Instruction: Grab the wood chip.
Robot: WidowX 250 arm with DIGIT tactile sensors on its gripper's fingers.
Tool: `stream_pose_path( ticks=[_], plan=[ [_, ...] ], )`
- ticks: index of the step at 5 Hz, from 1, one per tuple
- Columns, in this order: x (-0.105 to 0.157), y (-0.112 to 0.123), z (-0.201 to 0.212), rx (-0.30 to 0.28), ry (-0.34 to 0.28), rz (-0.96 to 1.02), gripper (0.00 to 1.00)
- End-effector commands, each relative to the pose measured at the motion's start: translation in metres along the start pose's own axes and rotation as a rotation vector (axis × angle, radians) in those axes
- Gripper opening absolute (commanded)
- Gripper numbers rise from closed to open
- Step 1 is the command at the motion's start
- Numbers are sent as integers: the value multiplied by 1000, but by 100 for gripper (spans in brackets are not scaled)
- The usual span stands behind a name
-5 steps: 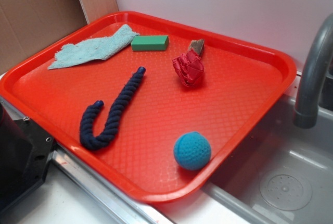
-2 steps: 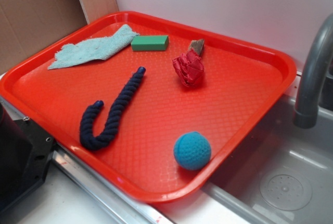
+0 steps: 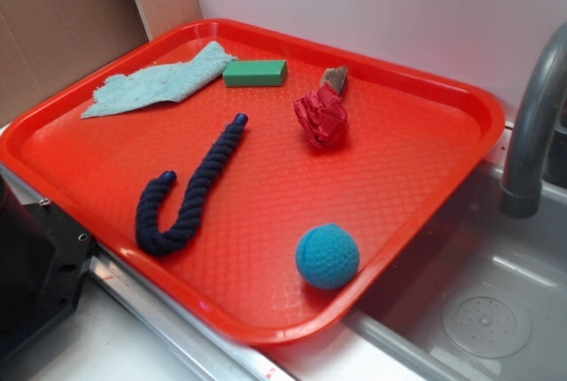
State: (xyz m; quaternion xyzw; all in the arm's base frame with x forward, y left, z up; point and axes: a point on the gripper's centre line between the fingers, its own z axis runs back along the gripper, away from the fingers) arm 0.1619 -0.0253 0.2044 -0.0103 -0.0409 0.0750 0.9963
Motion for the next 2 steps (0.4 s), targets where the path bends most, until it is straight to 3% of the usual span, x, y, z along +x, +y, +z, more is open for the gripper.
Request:
stream_pose_path(
  ticks=[1,2],
  plan=[
    [39,-16,-39,-59,-19,192,100],
    [62,-27,-68,-47,-80,257,100]
  ],
)
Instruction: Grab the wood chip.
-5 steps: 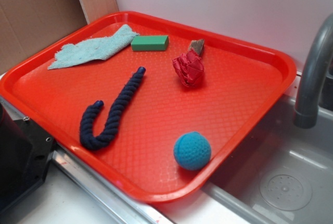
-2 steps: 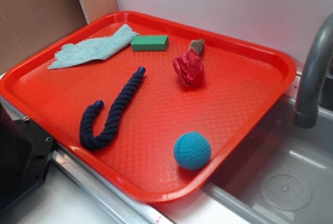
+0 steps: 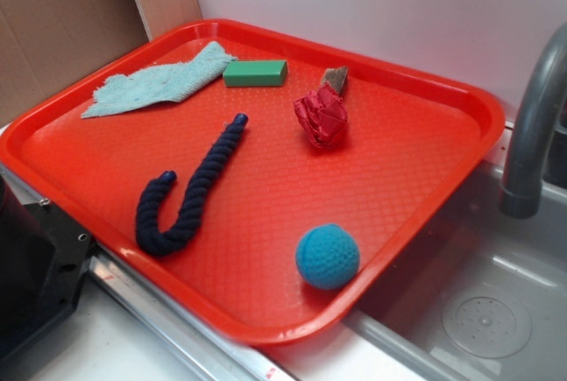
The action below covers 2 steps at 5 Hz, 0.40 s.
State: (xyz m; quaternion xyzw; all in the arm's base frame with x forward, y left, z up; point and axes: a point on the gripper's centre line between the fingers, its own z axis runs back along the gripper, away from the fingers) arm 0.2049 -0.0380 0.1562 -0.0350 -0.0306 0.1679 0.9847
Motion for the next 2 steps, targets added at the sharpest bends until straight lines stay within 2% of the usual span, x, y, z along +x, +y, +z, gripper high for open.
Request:
stream_pose_path(
  ticks=[1,2],
  plan=[
    [42,-18,-40,-10,-100,104,100],
    [58,-26,-53,41,-160,-13,100]
  ],
)
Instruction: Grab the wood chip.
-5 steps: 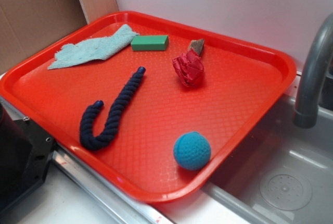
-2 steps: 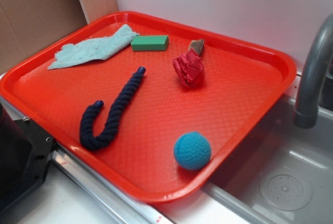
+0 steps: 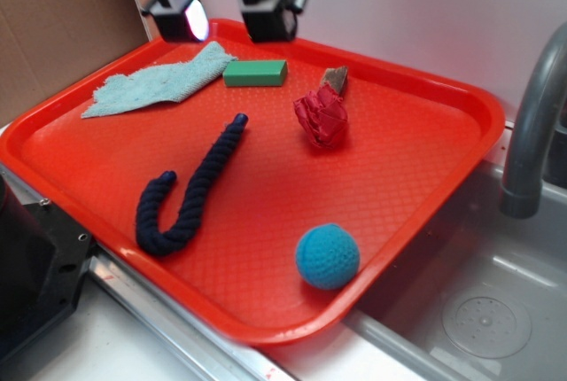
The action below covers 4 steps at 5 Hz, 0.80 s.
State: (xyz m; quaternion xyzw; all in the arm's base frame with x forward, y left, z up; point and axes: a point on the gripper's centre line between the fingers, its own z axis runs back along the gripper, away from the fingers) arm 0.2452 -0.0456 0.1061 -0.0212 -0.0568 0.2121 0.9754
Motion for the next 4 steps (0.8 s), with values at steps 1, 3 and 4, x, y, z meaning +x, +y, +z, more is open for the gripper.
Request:
stream_pose_path(
  ticks=[1,3,4],
  plan=[
    [43,-15,-28,6,-69,-99,100],
    [67,-36,-59,10,-104,-97,100],
    [75,-40,-64,4,-91,-108,100]
  ],
)
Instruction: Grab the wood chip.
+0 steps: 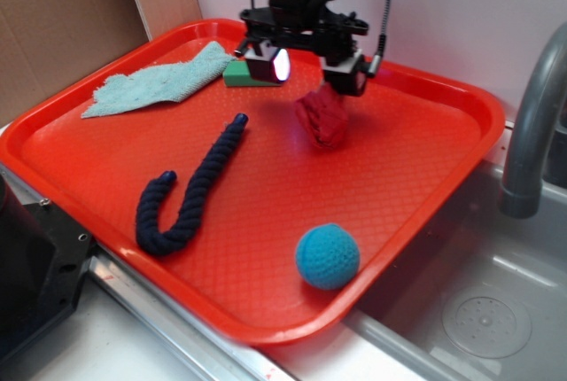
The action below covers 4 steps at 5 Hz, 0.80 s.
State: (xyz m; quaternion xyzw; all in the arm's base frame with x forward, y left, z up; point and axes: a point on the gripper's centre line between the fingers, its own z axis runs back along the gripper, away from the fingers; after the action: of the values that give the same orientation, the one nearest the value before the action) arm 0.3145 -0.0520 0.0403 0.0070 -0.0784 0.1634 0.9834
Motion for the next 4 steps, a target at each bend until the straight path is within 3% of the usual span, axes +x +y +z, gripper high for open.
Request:
stream_pose_path(
  ticks=[1,3,4],
  plan=[
    [25,-14,-7,-43,3,-36,100],
    [18,-7,-14,-86,52,-71,100],
    [15,-4,-16,-99,72,-61,0]
  ],
)
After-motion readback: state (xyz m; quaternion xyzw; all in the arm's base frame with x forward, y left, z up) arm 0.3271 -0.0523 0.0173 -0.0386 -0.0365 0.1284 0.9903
